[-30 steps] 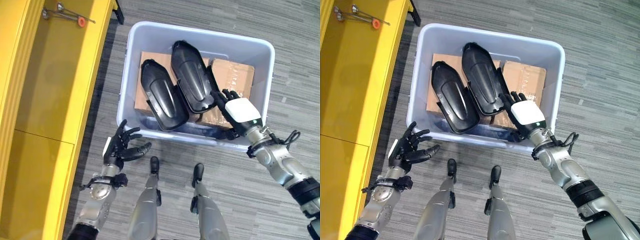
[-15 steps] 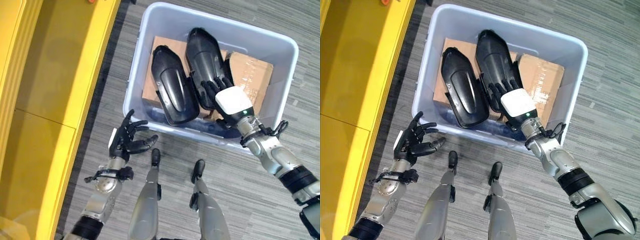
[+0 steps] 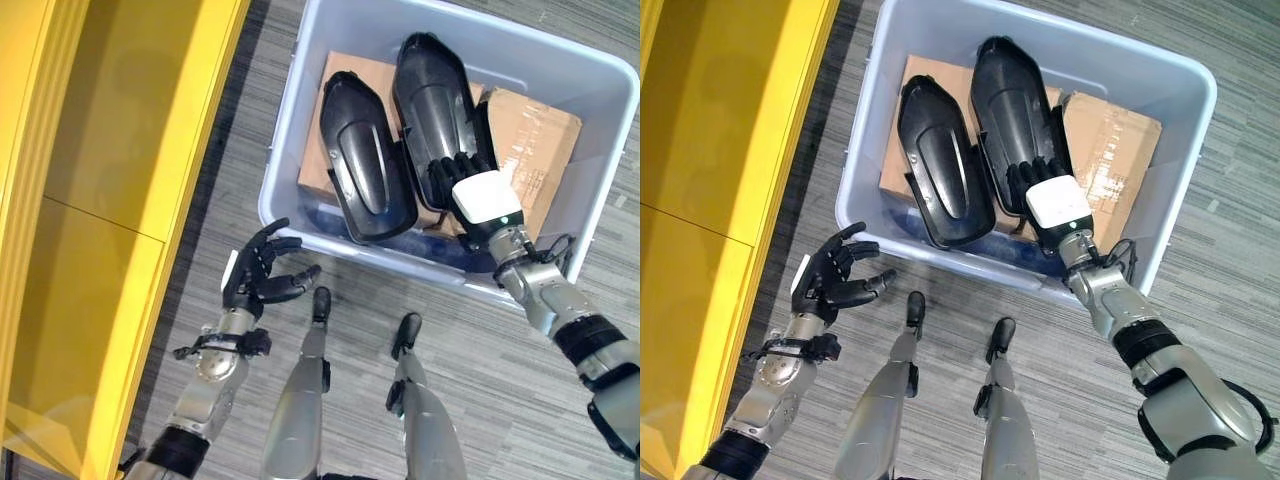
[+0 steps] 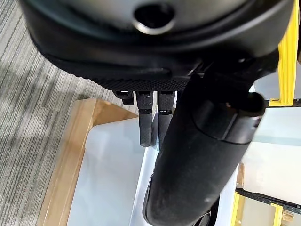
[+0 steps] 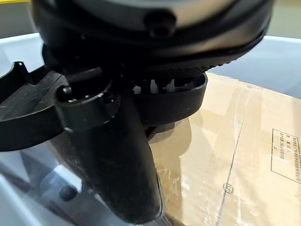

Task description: Move parts from the plastic box to the shelf.

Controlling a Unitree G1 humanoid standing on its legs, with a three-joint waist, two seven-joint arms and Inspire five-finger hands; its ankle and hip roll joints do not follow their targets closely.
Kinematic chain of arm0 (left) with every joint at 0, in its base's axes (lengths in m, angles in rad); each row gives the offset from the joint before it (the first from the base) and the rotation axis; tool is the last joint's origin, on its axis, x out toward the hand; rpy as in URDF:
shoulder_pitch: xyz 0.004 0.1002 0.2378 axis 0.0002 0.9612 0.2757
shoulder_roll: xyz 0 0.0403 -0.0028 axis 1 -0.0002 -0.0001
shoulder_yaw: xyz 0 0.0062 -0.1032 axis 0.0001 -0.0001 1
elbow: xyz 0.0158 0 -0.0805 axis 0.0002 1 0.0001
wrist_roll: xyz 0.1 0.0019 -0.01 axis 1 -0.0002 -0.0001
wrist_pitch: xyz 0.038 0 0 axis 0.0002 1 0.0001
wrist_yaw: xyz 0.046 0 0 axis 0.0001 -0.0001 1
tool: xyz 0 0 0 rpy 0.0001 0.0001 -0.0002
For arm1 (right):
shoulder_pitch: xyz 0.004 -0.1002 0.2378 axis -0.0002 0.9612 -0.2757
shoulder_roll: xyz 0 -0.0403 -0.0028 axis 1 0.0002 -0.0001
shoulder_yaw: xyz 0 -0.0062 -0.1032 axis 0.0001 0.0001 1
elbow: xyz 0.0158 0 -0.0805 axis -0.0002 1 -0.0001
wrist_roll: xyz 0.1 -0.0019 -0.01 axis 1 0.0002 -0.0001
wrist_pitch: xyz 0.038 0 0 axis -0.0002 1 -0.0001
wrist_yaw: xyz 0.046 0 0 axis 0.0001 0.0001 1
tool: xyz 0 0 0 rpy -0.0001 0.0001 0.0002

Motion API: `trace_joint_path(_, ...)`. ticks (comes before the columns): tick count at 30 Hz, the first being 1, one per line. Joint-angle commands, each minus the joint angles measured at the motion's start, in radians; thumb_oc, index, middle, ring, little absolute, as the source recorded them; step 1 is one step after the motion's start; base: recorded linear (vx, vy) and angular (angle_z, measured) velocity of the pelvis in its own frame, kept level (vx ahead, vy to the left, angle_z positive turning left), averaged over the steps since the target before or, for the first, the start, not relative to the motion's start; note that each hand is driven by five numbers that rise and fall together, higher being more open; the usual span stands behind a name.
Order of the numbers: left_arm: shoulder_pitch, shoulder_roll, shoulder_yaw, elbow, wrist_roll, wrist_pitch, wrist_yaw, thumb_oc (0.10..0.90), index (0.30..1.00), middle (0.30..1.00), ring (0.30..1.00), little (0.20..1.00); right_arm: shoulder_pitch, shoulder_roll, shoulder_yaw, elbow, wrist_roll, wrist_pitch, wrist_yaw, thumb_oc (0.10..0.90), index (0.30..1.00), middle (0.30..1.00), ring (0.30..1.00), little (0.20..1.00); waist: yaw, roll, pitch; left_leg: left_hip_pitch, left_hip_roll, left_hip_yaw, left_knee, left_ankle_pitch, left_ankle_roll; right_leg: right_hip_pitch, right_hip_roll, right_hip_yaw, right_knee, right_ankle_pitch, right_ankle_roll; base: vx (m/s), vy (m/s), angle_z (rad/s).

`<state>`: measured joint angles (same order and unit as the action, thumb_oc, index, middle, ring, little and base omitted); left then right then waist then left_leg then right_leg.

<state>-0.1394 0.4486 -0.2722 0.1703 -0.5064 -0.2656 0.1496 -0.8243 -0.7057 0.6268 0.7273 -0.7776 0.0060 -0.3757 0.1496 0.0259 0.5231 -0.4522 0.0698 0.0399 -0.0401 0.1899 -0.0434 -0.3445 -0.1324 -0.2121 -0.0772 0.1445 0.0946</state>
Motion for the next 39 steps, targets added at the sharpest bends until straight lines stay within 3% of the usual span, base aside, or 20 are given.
trace_joint_path(1,0.025,0.003,-0.01,-0.011,-0.016,-0.021,0.027,0.9,1.0,1.0,1.0,1.0,-0.066,-0.028,0.034,0.082,0.096,0.025,0.0,0.4,0.3,0.3,0.3,0.3,0.021,0.01,-0.003,-0.019,0.053,0.011,0.005,0.012,-0.047,-0.045,-0.072,0.008,0.156,-0.039,0.042,0.0,0.044,0.0)
trace_joint_path(3,0.02,-0.002,-0.013,-0.007,-0.019,-0.022,0.026,0.9,1.0,1.0,1.0,1.0,-0.071,-0.007,0.05,0.127,0.12,0.022,0.006,0.4,0.3,0.3,0.3,0.3,0.023,0.018,-0.003,-0.025,0.051,0.012,0.003,0.015,-0.045,-0.055,-0.073,0.01,0.154,-0.032,0.041,0.0,0.041,-0.04)
trace_joint_path(15,0.009,-0.009,-0.02,-0.008,-0.02,-0.023,0.041,0.9,1.0,1.0,1.0,1.0,-0.021,0.02,0.031,0.017,0.128,0.019,0.005,0.4,0.3,0.3,0.3,0.3,0.009,0.016,-0.003,0.002,0.048,0.016,-0.003,0.01,-0.045,-0.041,-0.075,0.015,0.156,-0.033,0.041,0.0,0.002,0.01)
trace_joint_path(23,0.01,-0.009,-0.014,0.0,-0.005,-0.012,0.038,0.9,1.0,1.0,1.0,1.0,0.033,-0.014,-0.004,-0.104,0.106,0.013,0.009,0.4,0.3,0.3,0.3,0.3,-0.002,0.003,-0.02,0.053,0.051,0.018,-0.01,0.004,-0.045,-0.002,-0.073,0.016,0.151,-0.037,0.042,0.0,0.0,0.0)
trace_joint_path(29,0.027,-0.003,-0.007,0.016,0.021,0.01,0.024,0.9,1.0,1.0,1.0,1.0,0.152,-0.068,-0.137,-0.327,0.112,-0.007,-0.02,0.4,0.3,0.3,0.3,0.3,-0.016,-0.023,-0.087,0.142,0.063,0.019,-0.019,-0.011,-0.048,0.084,-0.069,0.02,0.121,-0.038,0.044,0.02,-0.005,-0.01)
trace_joint_path(31,0.05,0.008,0.012,0.025,0.031,0.026,0.005,0.9,1.0,1.0,1.0,1.0,0.227,-0.09,-0.204,-0.446,0.096,-0.028,-0.018,0.4,0.3,0.3,0.3,0.3,-0.025,-0.041,-0.141,0.203,0.073,0.022,-0.032,-0.018,-0.048,0.142,-0.064,0.016,0.102,-0.042,0.047,0.1,-0.028,-0.07)
trace_joint_path(39,0.124,0.019,0.054,0.046,0.061,0.053,-0.039,0.9,1.0,1.0,1.0,1.0,0.395,-0.115,-0.345,-0.645,0.09,-0.072,0.011,0.4,0.3,0.3,0.3,0.3,-0.049,-0.067,-0.251,0.303,0.08,0.035,-0.047,-0.041,-0.051,0.24,-0.048,0.019,0.061,-0.045,0.053,0.06,-0.01,0.0)
